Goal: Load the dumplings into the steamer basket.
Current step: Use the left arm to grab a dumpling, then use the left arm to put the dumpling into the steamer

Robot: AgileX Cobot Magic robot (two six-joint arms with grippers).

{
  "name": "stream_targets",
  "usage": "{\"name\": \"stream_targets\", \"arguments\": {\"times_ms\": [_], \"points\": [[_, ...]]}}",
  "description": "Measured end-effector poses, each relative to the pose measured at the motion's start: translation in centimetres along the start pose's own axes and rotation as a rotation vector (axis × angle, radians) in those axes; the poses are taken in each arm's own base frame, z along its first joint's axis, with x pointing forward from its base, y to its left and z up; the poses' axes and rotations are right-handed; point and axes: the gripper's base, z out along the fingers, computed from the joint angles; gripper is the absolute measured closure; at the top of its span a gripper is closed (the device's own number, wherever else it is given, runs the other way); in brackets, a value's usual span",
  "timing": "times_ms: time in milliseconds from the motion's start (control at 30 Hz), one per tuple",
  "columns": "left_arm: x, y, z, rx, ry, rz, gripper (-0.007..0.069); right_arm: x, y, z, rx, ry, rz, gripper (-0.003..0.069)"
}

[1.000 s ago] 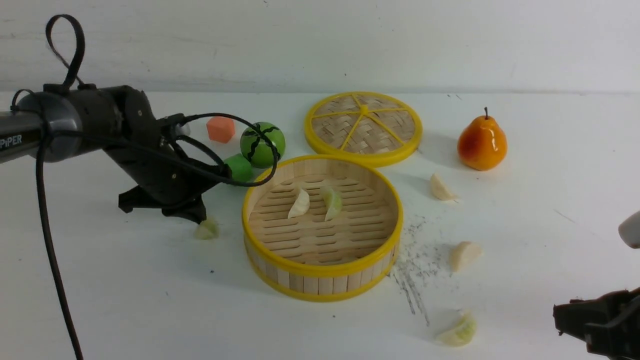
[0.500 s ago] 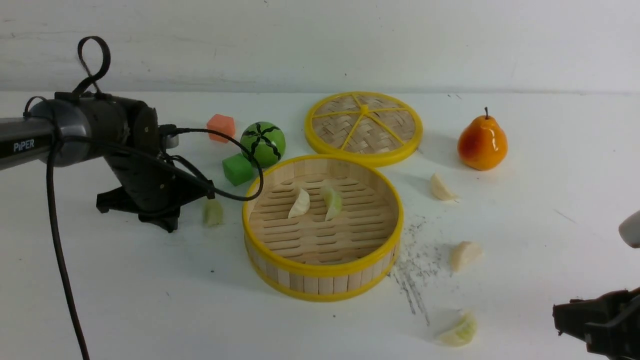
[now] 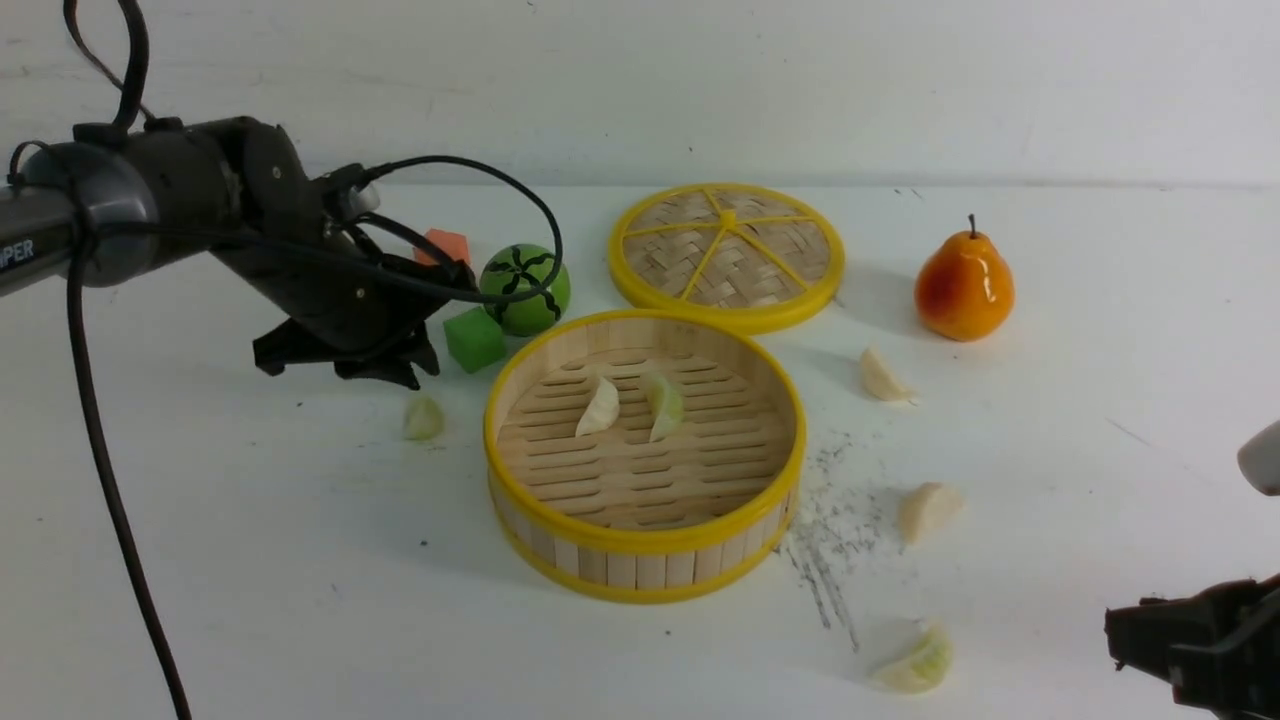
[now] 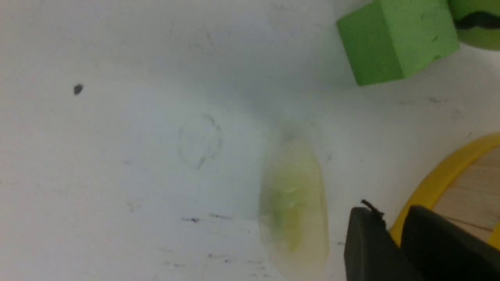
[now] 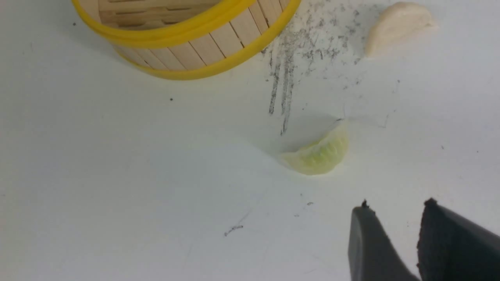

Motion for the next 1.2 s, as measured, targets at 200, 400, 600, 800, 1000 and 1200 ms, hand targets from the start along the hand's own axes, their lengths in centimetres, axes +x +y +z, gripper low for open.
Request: {"name": "stream_targets", "arguments": {"times_ms": [200, 400, 600, 800, 1000, 1200], "points": [[0.2, 0.4, 1.7, -0.008, -0.001, 0.077, 0.0202, -0.1, 0.1, 0.0, -0.010, -0.006, 0.017, 0.0458], [0.6, 1.0, 3.6, -0.022, 0.018, 0.093, 0.0200, -0.1, 0.1, 0.0, -0.011, -0.007, 0.019, 0.0458], [1.2, 0.9, 5.0, -0.051, 0.039, 0.248, 0.0314, -0.1, 0.1, 0.0, -0.011, -0.007, 0.019, 0.0458], [1.8, -0.3, 4.7, -0.107, 0.031, 0.358, 0.0398, -0.1, 0.1, 0.0, -0.011, -0.007, 0.019, 0.0458], [1.8, -0.5, 3.3, -0.135, 0.055, 0.320, 0.0398, -0.1, 0.1, 0.0, -0.011, -0.007, 0.019, 0.0458], [0.4, -2.2, -1.8, -0.080, -0.048, 0.298, 0.0398, -0.1, 0.1, 0.0, -0.011, -0.007, 0.019, 0.0450]]}}
